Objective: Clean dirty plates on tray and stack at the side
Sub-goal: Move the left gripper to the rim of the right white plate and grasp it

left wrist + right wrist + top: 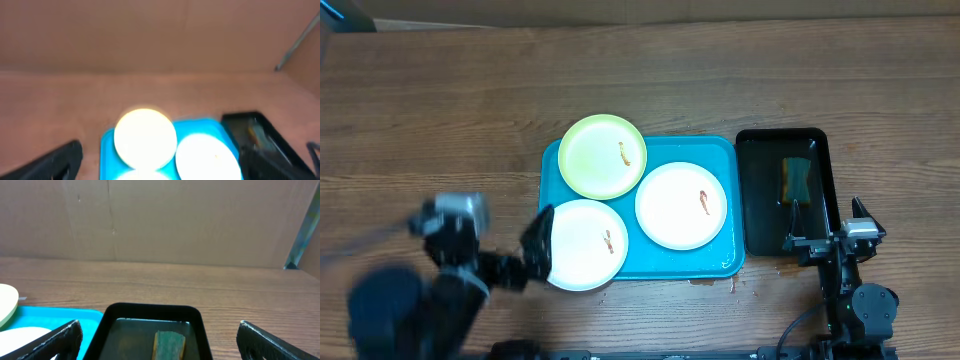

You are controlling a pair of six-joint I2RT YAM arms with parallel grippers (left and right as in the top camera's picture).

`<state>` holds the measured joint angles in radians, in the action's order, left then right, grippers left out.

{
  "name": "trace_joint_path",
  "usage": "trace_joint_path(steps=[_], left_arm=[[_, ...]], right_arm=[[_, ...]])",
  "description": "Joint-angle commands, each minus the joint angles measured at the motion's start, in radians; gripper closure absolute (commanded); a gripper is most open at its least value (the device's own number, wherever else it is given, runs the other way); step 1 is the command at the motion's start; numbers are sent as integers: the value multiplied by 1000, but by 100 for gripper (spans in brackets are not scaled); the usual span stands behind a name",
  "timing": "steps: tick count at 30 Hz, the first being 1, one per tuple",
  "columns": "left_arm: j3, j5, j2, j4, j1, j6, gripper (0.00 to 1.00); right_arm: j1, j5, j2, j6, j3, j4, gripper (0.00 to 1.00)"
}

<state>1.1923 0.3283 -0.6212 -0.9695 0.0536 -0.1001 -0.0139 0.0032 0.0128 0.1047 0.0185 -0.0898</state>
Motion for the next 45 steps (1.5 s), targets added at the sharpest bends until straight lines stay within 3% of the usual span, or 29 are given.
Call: trace_joint_path(steps=[1,6,10,11,12,13,14,15,22,25,27,29,31,32,33,45], left_arm=[[222,23,-277,-191,-2,18,0],[410,182,-579,-334,-2,6,0],[425,317,-742,-399,-2,2,1],[424,343,-778,-413,-3,-1,13],[424,355,-820,-434,-6,-11,36],[424,351,-853,-450,-10,-23,70],[420,342,-888,-463,-21,-37,89],[411,330,-915,-467,-37,-51,93],[293,80,-1055,-402,-241,-217,87],[228,41,-1101,-317,-346,-304,82],[198,22,-1131,-254,-406,-343,76],[183,6,-1160,-204,-452,-366,60],[181,-15,-1193,-166,-493,-373,59],[181,-24,-1207,-149,-508,-374,51],[181,-30,-1219,-132,-520,-376,48],[176,-203,-1270,-87,-546,-378,64]], right_arm=[[-2,-5,-10,1,-11,5,0],[-2,-5,-10,1,-11,5,0],[-2,-5,-10,1,-11,5,0],[-2,-5,-10,1,-11,5,0],[-2,-5,-10,1,-11,5,0],[-2,-5,-10,1,-11,5,0],[-2,-5,-10,1,-11,5,0],[-2,-5,-10,1,-11,5,0],[-2,-5,-10,1,-11,5,0],[-2,-5,-10,1,-11,5,0],[-2,-5,-10,1,-11,5,0],[-2,-5,-10,1,-11,5,0],[-2,-5,-10,1,-11,5,0],[-2,-5,-10,1,-11,5,0],[-2,-5,-10,1,-11,5,0],[-2,-5,-10,1,-11,5,0]])
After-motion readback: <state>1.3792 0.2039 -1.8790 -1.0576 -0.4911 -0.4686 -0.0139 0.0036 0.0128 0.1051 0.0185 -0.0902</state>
